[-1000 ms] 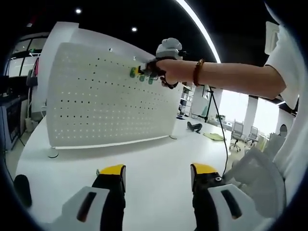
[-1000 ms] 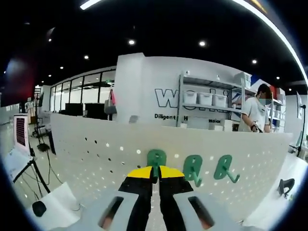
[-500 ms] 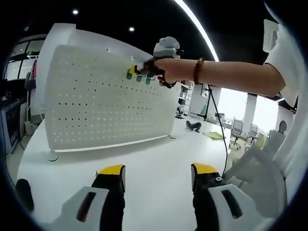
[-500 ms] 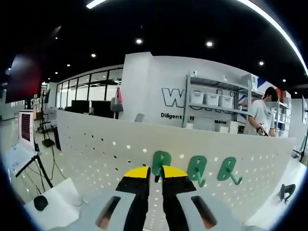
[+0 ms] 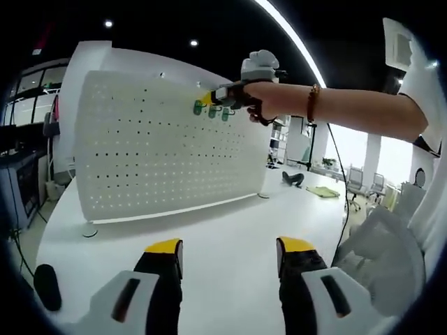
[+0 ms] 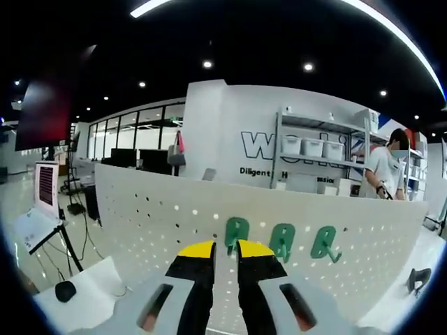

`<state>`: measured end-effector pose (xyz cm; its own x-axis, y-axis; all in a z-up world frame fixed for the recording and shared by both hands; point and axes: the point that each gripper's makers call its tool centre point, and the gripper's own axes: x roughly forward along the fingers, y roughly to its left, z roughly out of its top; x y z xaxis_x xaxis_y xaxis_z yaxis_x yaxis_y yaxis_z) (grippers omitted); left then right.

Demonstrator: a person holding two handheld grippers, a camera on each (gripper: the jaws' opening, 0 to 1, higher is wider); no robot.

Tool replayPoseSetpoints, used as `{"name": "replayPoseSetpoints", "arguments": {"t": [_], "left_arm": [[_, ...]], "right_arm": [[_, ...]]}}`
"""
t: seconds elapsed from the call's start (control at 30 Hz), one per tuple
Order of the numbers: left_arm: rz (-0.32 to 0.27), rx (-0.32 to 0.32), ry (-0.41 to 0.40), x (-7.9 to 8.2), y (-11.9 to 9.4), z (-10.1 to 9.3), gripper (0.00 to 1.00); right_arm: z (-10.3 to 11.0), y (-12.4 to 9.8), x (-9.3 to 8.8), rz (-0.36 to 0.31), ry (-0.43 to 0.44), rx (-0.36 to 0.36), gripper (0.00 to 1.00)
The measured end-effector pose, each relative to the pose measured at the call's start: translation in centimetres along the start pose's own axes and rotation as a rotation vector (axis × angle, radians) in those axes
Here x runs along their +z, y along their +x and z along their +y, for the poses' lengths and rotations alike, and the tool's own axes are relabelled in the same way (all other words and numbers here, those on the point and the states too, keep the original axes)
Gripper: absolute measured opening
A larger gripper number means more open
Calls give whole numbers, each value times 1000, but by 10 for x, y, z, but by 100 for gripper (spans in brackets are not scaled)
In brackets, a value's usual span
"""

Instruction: Insert the hook assembly into the mounting plate slot until the hook locks in place.

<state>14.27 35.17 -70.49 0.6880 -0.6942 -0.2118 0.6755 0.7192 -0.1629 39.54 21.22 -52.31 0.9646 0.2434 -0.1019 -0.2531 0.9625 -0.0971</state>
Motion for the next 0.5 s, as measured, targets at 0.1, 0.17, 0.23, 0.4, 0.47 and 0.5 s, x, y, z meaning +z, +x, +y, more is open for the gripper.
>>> {"name": "replayPoseSetpoints", "arguments": {"t": [0.1,0.17,0.23,0.4,0.47,0.5], "left_arm": [[-8,16,4,2,-1,3,56],[-5,19,1,1,-2,5,55],[9,31,9,-1,-2,8,55],[19,42,31,2,0,14,55],[25,46,54,3,1,15,55],[21,44,53,4,1,15,55]], "right_arm": [[0,-6,0,-11,6,5,10],[0,-9,-3,-8,11,9,10],[-1,-14,-4,-14,18,12,10],[4,-32,-12,-24,29,29,10],[10,-37,-20,-15,42,51,11],[11,-40,-23,-13,41,54,11]]}}
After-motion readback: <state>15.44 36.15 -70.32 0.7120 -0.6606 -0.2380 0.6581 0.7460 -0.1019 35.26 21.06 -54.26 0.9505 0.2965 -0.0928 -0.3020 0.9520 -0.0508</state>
